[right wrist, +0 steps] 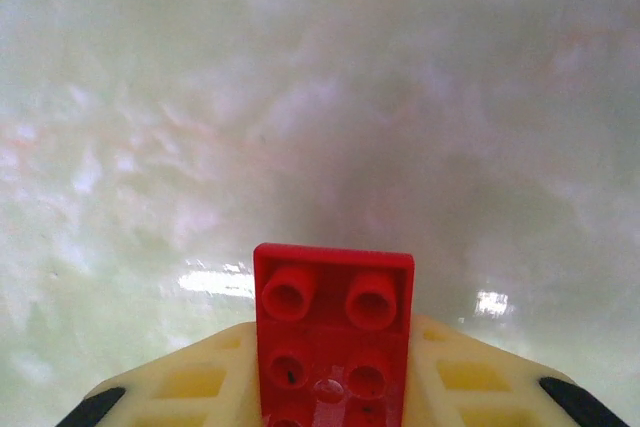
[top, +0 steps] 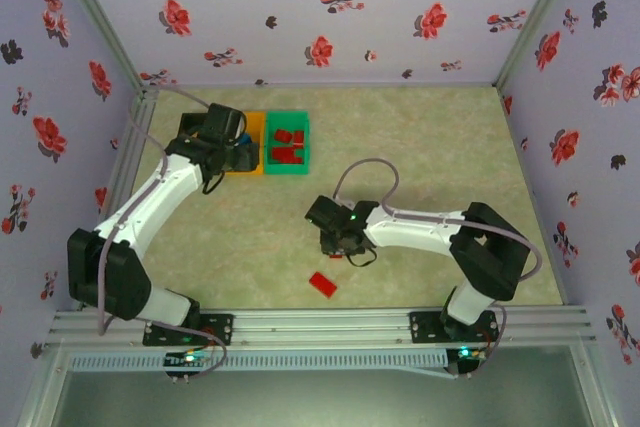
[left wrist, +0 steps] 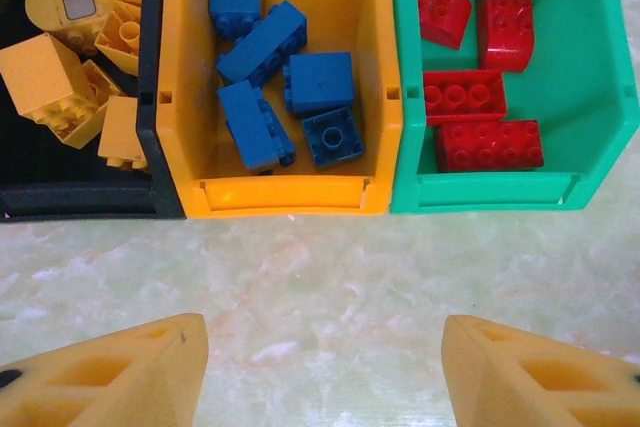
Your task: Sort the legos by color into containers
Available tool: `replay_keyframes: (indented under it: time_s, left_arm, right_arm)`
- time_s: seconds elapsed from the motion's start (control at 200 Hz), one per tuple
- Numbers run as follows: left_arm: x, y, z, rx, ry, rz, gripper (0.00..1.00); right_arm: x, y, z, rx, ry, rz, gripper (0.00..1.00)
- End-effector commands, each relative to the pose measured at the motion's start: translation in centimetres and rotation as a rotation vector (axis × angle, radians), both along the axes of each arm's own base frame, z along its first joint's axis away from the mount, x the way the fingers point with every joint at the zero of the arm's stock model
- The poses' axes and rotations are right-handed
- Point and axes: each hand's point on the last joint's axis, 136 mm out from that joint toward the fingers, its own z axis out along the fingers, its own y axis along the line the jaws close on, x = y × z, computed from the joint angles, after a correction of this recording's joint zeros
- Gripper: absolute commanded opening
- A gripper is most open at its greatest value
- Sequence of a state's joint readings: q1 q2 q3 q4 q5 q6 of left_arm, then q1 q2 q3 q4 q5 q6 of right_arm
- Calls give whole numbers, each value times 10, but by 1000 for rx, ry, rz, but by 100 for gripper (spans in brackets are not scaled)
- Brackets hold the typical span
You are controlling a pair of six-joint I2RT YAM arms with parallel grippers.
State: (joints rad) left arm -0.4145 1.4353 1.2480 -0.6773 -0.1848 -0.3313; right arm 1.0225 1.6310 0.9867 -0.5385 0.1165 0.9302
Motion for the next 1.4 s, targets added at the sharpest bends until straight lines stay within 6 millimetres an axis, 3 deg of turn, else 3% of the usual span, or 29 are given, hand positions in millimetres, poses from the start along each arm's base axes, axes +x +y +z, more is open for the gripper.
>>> replay_keyframes:
  time_s: [0.0,0.28,0.47,0.705,0.86,0.92,1.0,1.12,1.395]
  left_arm:
    - [-6,4,14,5,-34,10,64]
    - [-26,6,5,-2,-13,9,64]
    - [-35,10,11,-14,-32,23,64]
    - [-42,16,15,-11,-34,45,65]
    - [-44,18,16,-11,-32,49,65]
    - [-45,18,18,-10,-34,47,65]
    - [-46,19,19,-6,-34,44,65]
    - [-48,16,19,-3,-28,18,65]
    - [-64,-2,12,-64,3,-26,65]
  right_arm:
    - [30,7,28,-15,-124,75,30]
    - [121,56,103,31,-369,182,29]
    - [178,84,138,84,-492,215,29]
    - [229,114,146,124,-536,292,31]
    - [258,124,144,138,-537,288,35]
    - [266,127,142,146,-531,286,41]
    - [276,128,138,157,-514,276,58]
    - [278,122,148,167,-520,256,74]
    - [251,71,177,140,-550,194,80]
